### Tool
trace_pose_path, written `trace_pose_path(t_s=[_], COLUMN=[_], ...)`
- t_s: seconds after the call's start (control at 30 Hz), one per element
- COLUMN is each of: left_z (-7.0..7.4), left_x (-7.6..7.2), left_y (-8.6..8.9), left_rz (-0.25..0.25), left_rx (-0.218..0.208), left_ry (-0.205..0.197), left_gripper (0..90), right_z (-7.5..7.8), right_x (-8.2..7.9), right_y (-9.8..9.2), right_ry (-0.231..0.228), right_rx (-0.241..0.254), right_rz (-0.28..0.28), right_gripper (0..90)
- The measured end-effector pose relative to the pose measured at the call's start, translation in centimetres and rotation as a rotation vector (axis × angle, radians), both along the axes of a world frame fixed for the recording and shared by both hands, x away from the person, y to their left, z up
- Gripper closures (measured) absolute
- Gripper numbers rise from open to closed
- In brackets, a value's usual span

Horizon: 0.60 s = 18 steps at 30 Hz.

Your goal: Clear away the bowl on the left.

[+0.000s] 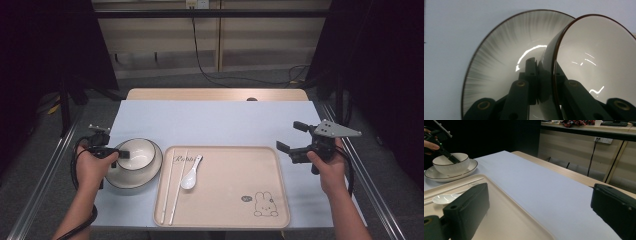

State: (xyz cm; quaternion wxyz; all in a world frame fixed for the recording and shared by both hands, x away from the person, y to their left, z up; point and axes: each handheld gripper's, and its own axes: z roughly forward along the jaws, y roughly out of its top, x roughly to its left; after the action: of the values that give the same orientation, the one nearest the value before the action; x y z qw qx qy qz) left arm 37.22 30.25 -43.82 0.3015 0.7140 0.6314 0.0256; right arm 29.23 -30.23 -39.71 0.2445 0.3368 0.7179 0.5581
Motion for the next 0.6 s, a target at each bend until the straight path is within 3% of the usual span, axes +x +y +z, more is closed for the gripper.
trace_pose_path(t_s=[0.03,0.13,0.23,0.3,0.53,0.6], left_z=[0.1,0.7,1.2,1.8,3.3,3.5], left_x=[0.0,0.0,0.0,0.0,-0.3,-0.4], left_y=[0.0,-0.2,-0.2,-0.4,-2.5,-3.1], left_rz=[-0.012,-0.022,-0.005,-0.029,-0.07,-0.101], left_rx=[-0.006,0.026,0.001,0.007,-0.044,-0.043], left_ry=[0.008,0.007,-0.005,-0.008,-0.075,-0.102], left_gripper=[81.3,81.8,82.2,82.4,82.4,82.4], right_z=[0.0,0.0,0.0,0.0,0.0,0.0], right_x=[0.0,0.0,0.0,0.0,0.0,0.0], right_y=[0.0,0.0,-0.1,-0.1,0.0,0.0], right_ry=[0.001,0.002,-0.001,-0.004,-0.003,-0.006], right_rx=[0.0,0.001,0.0,0.001,0.004,0.003], right_rz=[0.0,-0.002,-0.008,0.004,0.002,0.006], right_gripper=[1.8,1.7,1.7,1.8,1.7,1.7])
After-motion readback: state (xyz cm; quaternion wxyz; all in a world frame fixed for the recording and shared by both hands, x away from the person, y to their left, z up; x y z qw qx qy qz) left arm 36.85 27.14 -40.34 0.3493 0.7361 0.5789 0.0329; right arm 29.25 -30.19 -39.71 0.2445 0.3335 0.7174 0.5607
